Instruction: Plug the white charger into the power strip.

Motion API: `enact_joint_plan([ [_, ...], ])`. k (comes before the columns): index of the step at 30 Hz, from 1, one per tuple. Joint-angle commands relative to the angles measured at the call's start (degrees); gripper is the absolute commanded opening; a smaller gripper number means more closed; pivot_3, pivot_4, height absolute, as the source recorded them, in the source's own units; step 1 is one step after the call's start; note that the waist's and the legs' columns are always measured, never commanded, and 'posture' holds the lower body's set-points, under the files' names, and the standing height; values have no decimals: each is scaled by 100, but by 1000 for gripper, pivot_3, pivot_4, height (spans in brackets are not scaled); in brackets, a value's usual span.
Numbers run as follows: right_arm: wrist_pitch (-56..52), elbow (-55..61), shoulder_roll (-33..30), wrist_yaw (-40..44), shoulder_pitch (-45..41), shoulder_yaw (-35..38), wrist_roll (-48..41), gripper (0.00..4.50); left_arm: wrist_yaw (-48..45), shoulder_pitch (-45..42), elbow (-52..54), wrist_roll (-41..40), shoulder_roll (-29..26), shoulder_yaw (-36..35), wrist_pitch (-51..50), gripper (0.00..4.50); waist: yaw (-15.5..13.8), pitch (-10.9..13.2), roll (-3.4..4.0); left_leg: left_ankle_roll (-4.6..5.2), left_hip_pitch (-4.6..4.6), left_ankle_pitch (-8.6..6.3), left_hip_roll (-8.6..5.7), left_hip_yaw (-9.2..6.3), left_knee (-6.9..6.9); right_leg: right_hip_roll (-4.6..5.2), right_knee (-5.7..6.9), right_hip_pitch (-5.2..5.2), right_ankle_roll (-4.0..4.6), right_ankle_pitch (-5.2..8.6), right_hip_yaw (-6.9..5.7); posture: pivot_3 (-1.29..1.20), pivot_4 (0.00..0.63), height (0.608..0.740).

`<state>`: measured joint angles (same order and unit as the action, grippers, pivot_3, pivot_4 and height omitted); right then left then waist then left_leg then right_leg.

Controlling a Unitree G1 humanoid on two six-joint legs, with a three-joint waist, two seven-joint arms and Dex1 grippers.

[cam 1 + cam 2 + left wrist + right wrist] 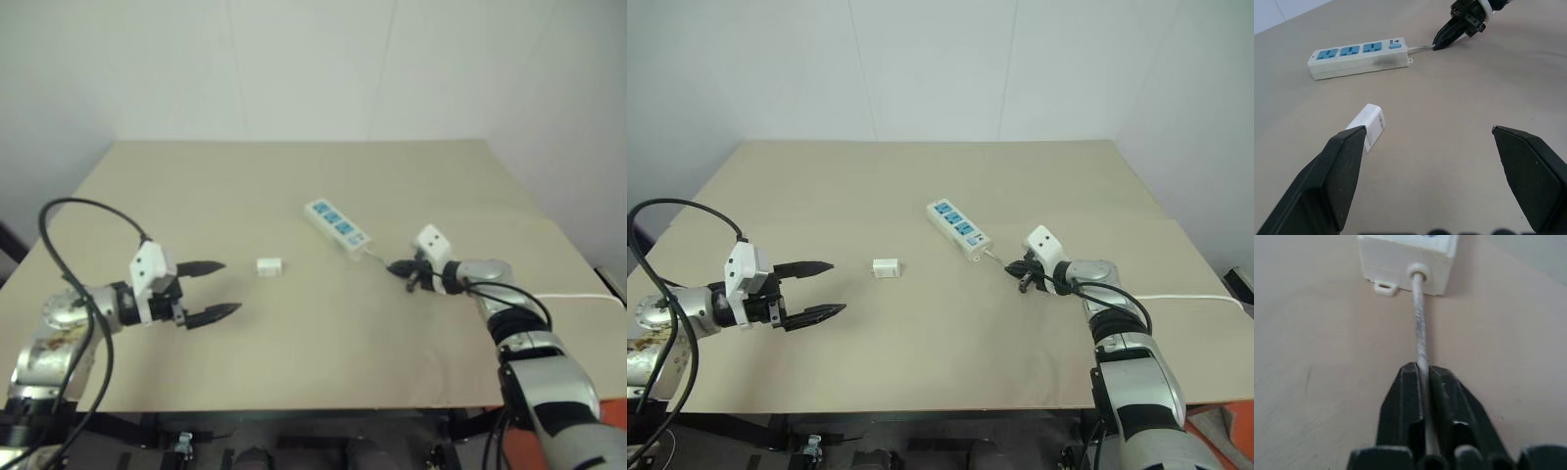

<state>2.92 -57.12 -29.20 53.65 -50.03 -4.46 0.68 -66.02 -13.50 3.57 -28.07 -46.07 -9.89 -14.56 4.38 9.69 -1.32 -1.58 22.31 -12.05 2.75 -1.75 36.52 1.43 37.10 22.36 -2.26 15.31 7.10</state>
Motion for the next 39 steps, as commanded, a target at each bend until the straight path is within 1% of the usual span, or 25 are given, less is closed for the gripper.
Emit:
enact_joint_plan([
  [1,119,320,10,123,237,-26,2,23,-44,-174,-20,51,21,32,158,4500,2,0,0,0,0,0,0,0,0,0,0,0,0,0,0,0,150,740],
  [3,20,793,-47,202,475,35,-99,23,-176,-244,-78,-40,40,51,114,4500,-6,0,0,0,1,0,0,0,-4,0,-1,0,0,0,0,0,150,740],
  [7,-485,2532,-561,599,1487,262,-480,23,-363,-313,-76,-163,43,67,51,4500,-47,0,0,0,4,0,0,-1,-13,1,-2,4,-1,1,-2,0,150,740],
  [10,-740,3459,-808,421,2151,423,-589,23,-388,-335,-159,-122,61,94,92,4500,-73,0,0,0,9,0,-2,-3,-14,5,-4,5,-2,2,-7,0,150,740],
  [14,-866,4257,-790,162,2790,448,-606,1293,-457,-493,-316,-88,156,233,132,4500,-45,0,-1,0,4,0,-2,-2,-11,3,-1,4,-18,11,-4,0,150,740],
  [15,-912,4401,-778,112,2875,454,-633,1641,-456,-557,-358,-58,184,267,156,4500,-30,0,-1,0,2,0,-2,-2,-10,1,1,4,-40,24,-3,0,150,740],
  [18,-1090,4907,-660,-106,3108,583,-833,2738,-510,-758,-496,-16,236,352,191,4500,-20,0,-1,0,-3,1,0,-3,-7,-4,4,3,-42,25,0,0,150,740],
  [20,-1111,5141,-453,-482,3180,722,-905,3338,-547,-846,-584,35,255,397,238,4500,-19,0,-1,0,-2,1,1,-3,-6,-6,5,3,-42,25,1,0,150,740],
  [21,-1184,5224,-335,-636,3184,792,-965,3750,-552,-876,-623,56,263,412,254,4500,-15,0,-1,0,-2,1,1,-2,-7,-6,4,4,-42,25,1,0,150,740],
  [23,-1235,5323,-40,-1065,3163,873,-982,4410,-558,-905,-663,81,284,439,281,4500,-23,0,-1,0,2,1,1,-2,-7,-5,2,6,-42,25,3,0,150,740],
  [26,-1238,5362,399,-1500,3131,869,-1034,4465,-535,-934,-689,160,357,513,324,4500,-41,0,-1,0,7,1,0,-2,-7,-2,0,6,-40,24,1,0,150,740],
  [32,-1045,4959,975,-2375,2832,534,-468,4465,-593,-1028,-635,128,455,615,270,4500,-40,1,-1,-1,11,1,-1,-2,-6,-1,1,12,-33,20,1,0,150,740],
  [36,-939,4397,1153,-2529,2477,582,-525,4465,-568,-985,-597,200,475,609,347,4500,-37,0,-1,0,10,1,-1,-2,-7,-2,2,14,-30,18,1,0,150,740],
  [39,-795,3869,1206,-2580,2246,564,-497,4465,-565,-950,-599,215,493,599,391,4500,-33,0,-1,0,11,1,-1,-1,-8,-1,1,14,-8,5,1,0,150,740],
])
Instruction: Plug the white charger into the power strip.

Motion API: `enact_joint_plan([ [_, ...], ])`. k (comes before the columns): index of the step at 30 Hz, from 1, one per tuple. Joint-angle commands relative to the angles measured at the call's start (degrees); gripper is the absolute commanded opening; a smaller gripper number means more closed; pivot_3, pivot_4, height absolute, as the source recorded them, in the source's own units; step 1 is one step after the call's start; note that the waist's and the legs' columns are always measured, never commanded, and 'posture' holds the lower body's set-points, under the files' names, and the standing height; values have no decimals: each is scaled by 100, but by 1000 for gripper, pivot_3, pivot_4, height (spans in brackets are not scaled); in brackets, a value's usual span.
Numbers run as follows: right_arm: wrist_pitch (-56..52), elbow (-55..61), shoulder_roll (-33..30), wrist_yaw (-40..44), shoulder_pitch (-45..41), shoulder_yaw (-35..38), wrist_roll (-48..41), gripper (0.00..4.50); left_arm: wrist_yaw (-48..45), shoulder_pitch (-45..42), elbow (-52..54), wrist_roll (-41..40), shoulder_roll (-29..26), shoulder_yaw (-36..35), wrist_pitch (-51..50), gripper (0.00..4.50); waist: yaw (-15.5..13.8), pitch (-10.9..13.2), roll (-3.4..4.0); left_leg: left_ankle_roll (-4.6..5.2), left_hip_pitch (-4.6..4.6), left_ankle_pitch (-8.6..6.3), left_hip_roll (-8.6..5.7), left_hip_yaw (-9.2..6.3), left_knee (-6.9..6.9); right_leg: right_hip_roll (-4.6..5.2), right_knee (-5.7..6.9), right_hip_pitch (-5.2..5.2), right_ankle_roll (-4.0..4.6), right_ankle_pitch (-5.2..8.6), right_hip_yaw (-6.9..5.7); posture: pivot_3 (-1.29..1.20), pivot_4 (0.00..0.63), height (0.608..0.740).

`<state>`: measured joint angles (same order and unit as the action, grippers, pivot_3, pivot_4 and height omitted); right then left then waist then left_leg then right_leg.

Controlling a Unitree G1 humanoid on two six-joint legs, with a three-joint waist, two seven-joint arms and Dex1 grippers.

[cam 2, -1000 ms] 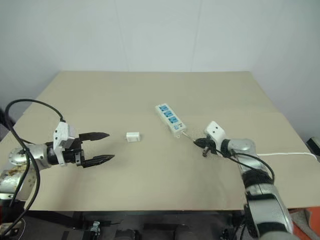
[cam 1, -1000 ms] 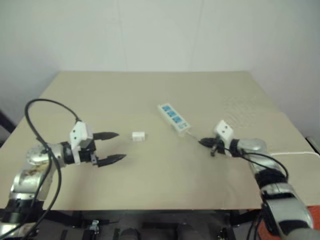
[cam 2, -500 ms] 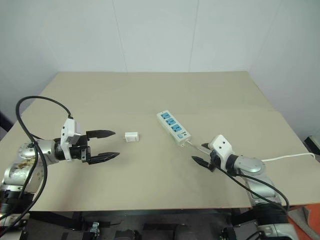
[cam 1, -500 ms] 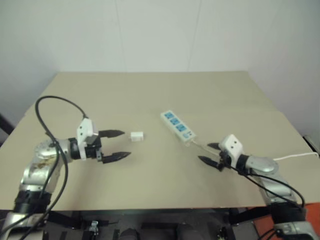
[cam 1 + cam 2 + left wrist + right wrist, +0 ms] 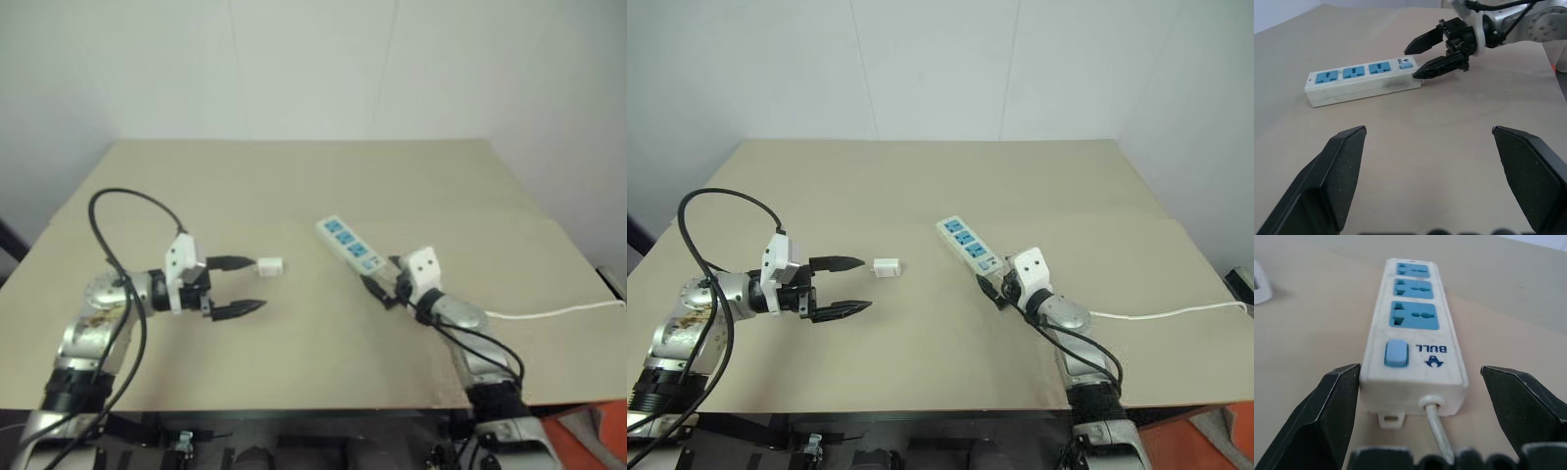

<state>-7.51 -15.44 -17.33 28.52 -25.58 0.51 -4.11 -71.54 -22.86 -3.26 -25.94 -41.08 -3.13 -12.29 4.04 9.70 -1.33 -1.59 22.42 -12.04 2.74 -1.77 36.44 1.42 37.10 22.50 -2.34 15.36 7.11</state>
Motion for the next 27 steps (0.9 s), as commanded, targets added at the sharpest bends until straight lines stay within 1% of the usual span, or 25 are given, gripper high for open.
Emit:
enact_joint_plan([
  [1,310,-435,25,-32,-242,36,-11,4465,-17,-7,79,7,-6,-81,175,4500,1,0,0,0,0,0,0,0,-1,0,0,0,1,-1,0,0,150,740],
  [4,411,-732,102,119,-340,15,-120,4465,-13,-1,55,5,-14,-105,203,4500,-1,0,0,0,2,0,0,-1,-4,0,-1,1,6,-3,-2,0,150,740],
  [10,632,-1207,291,341,-507,239,-475,4465,56,39,97,8,-13,-112,209,4500,31,0,0,0,-2,0,1,-1,-4,-1,2,1,7,-4,-1,0,150,740],
  [14,763,-1376,274,578,-509,308,-639,4465,92,76,123,14,-22,-110,195,4500,27,0,0,0,-3,0,2,-1,-4,-1,2,0,7,-4,-1,0,150,740],
  [21,1287,-1737,205,884,-529,287,-605,4465,101,59,102,15,-16,-106,218,4500,25,0,0,0,-2,0,2,-1,-4,-1,1,0,7,-4,-1,0,150,740],
  [22,1355,-1809,205,967,-550,286,-623,4090,100,50,95,16,-12,-103,224,4500,28,0,0,0,-2,0,2,-1,-4,-1,1,0,7,-4,-1,0,150,740],
  [25,1505,-1992,248,1058,-608,271,-629,3394,94,17,70,15,-2,-97,233,4500,34,0,0,0,-3,0,2,-1,-4,-2,1,-1,7,-4,-1,0,150,740],
  [27,1570,-2074,278,1076,-633,257,-615,3394,88,-7,55,10,4,-95,237,4500,44,-1,-1,0,-4,0,2,-1,-4,-2,2,-1,7,-4,-1,0,150,740],
])
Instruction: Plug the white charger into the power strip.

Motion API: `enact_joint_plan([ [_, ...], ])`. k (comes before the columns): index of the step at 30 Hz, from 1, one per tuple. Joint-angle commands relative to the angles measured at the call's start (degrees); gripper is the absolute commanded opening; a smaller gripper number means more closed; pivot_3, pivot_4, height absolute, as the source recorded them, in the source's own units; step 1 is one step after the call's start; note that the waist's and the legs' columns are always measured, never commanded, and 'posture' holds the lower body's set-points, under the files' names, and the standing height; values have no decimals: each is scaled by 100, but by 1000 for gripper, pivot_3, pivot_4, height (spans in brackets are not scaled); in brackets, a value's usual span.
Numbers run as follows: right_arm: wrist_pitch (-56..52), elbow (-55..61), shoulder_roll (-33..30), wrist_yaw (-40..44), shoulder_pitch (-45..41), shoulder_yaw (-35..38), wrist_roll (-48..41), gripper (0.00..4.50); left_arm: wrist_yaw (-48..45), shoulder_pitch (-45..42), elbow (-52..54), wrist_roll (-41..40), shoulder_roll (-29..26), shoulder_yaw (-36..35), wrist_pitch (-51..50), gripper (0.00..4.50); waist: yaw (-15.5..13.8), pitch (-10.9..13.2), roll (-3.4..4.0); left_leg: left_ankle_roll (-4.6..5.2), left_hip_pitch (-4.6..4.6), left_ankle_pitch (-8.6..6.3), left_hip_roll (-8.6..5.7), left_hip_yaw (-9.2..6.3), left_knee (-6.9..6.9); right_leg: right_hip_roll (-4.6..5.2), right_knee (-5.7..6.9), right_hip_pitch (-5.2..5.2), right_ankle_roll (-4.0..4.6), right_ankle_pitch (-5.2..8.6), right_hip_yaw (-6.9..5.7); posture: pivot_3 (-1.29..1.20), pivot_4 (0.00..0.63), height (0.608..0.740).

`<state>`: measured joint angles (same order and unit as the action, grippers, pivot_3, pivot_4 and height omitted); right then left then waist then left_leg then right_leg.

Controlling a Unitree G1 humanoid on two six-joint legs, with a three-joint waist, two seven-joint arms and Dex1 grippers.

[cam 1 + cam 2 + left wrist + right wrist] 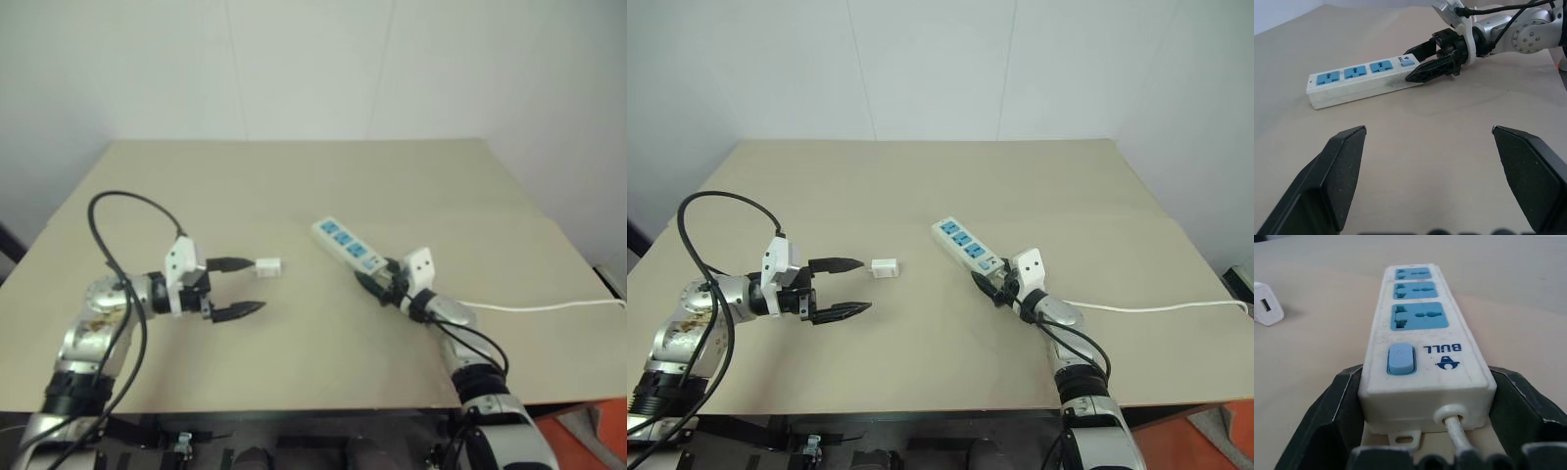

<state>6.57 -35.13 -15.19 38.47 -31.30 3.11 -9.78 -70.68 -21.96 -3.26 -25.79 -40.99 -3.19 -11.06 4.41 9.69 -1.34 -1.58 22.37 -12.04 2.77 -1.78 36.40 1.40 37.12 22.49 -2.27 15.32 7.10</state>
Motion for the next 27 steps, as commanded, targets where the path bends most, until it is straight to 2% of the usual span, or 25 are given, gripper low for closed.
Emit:
enact_joint_plan([
  [1,258,-145,78,49,-63,-39,18,3394,5,-140,63,-33,0,-81,51,4500,11,0,0,0,0,0,0,0,0,0,0,-1,0,0,0,0,150,740],
  [5,375,-230,37,155,-56,-109,89,3394,65,-611,-37,168,90,158,26,4500,25,-2,-4,0,-1,0,0,-1,1,0,1,-3,-1,0,-1,0,150,740],
  [7,438,-266,-66,198,-37,-126,151,3394,76,-1116,-283,441,163,373,155,4500,26,-2,-5,0,-5,0,-1,-2,3,0,0,-10,-2,0,-2,0,150,740],
  [9,414,-311,-206,302,-24,-77,122,3394,-202,-1966,-758,703,128,787,-273,4500,-3,1,-10,0,-6,0,-3,-3,4,0,0,-12,-5,1,-2,0,150,740],
  [12,407,-364,-430,480,58,-54,118,3394,-553,-3427,-1966,1765,229,1737,-222,4500,-47,2,-11,-1,2,1,-7,-15,17,-4,-1,-14,-39,18,-10,0,150,740],
  [14,420,-408,-534,536,122,-70,156,3394,-611,-4415,-3009,2432,529,2326,-411,4500,-52,2,-11,-1,4,1,-14,-16,18,0,-7,-19,-44,21,-9,0,150,740],
  [17,472,-496,-592,445,178,-100,252,3394,-641,-5370,-4287,3165,1005,2902,-249,4500,-44,2,-11,5,6,-3,-22,-14,15,5,-17,-21,-53,27,-5,0,150,740],
  [21,480,-490,-591,308,267,-138,292,3394,-589,-5991,-5326,3865,1520,3350,278,4500,-41,3,-12,12,10,-7,-22,-14,13,6,-17,-17,-55,29,-4,0,150,740],
  [27,498,-419,-539,43,372,-246,406,3394,-613,-6253,-6207,4084,2183,3248,287,4500,-59,4,-15,12,15,-7,-24,-16,18,8,-12,-16,-59,31,-5,0,150,740],
])
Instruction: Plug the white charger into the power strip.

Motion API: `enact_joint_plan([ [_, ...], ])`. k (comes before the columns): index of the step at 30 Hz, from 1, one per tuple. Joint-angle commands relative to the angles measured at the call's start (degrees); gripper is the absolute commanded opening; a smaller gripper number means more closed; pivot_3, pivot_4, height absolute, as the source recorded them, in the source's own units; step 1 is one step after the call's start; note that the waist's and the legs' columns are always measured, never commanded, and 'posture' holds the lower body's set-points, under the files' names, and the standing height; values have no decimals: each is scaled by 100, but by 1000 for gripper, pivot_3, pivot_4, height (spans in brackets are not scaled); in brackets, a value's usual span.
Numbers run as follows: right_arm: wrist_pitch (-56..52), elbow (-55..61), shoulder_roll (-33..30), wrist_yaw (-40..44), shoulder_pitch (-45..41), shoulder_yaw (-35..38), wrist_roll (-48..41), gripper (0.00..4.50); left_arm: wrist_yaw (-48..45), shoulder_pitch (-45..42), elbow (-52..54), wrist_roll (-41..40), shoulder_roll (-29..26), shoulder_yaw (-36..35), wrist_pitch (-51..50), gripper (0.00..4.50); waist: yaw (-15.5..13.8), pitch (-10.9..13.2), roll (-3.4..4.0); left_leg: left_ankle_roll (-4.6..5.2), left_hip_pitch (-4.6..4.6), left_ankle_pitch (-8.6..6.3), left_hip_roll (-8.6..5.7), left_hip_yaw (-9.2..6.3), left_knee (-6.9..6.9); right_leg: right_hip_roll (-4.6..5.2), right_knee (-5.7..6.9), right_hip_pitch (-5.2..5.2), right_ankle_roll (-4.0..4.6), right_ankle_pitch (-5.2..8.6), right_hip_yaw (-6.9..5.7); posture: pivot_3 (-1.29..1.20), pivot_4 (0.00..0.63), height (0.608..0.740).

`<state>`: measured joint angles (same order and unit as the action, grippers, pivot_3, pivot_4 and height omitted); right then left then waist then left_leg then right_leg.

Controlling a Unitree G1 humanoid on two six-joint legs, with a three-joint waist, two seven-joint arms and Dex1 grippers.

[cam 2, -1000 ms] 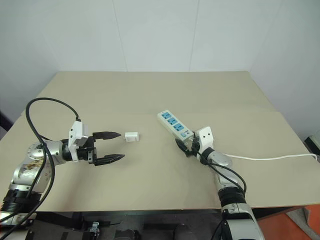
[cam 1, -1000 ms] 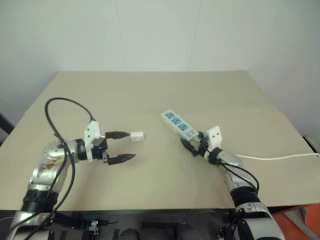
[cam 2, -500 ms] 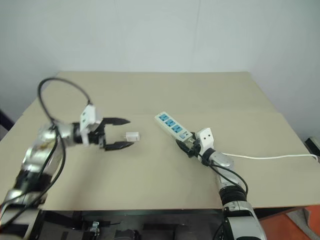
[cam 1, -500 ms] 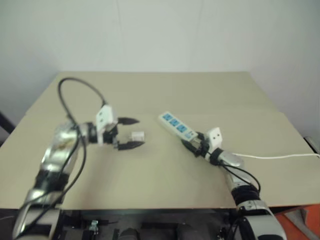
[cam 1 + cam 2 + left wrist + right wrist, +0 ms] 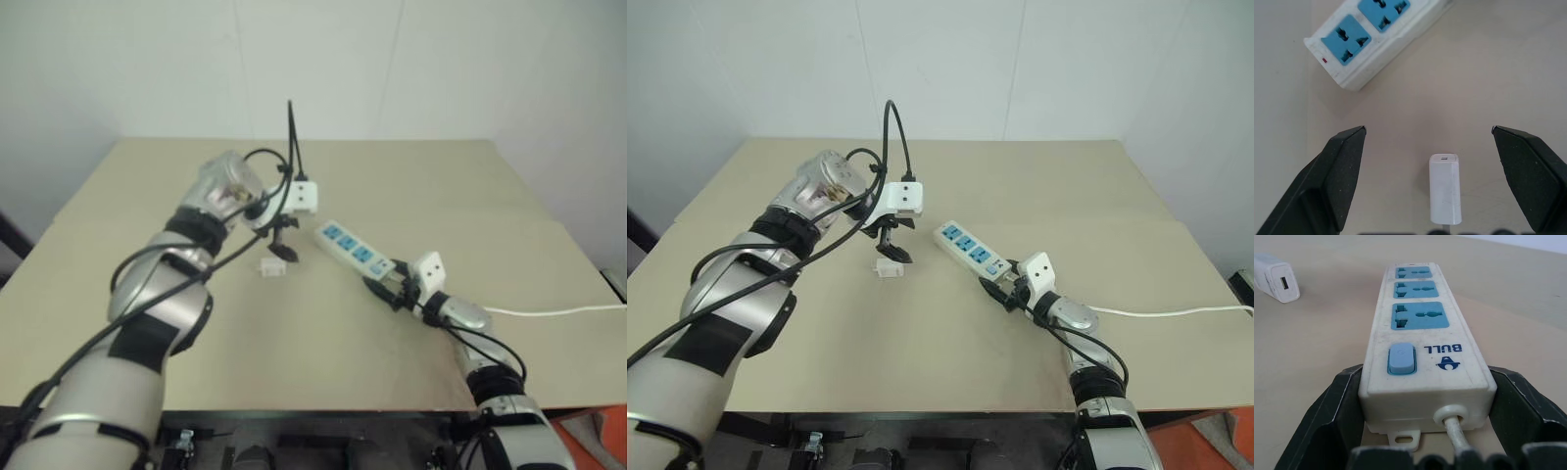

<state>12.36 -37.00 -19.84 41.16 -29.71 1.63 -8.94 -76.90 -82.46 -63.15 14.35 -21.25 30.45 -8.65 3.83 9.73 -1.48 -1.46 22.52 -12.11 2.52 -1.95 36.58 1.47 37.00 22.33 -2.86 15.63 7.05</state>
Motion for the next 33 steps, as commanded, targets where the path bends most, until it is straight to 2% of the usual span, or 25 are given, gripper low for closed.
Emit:
enact_joint_plan([
  [1,-88,-238,-63,-247,218,-121,335,3394,-13,-191,-302,141,272,-82,95,4500,1,0,0,0,-1,0,-1,0,3,1,0,-2,-2,1,0,0,150,740],
  [12,-106,-277,18,-346,185,-248,364,3394,330,-174,-938,946,444,147,337,4500,22,0,-2,0,-4,0,-3,-4,16,-1,9,-6,-9,-3,4,0,150,740],
  [33,-161,-135,142,-481,344,-349,426,3394,679,-125,-1417,1744,843,254,458,4500,27,-1,-4,0,-6,0,-2,-4,16,-1,10,-7,-10,-3,4,0,150,740],
])
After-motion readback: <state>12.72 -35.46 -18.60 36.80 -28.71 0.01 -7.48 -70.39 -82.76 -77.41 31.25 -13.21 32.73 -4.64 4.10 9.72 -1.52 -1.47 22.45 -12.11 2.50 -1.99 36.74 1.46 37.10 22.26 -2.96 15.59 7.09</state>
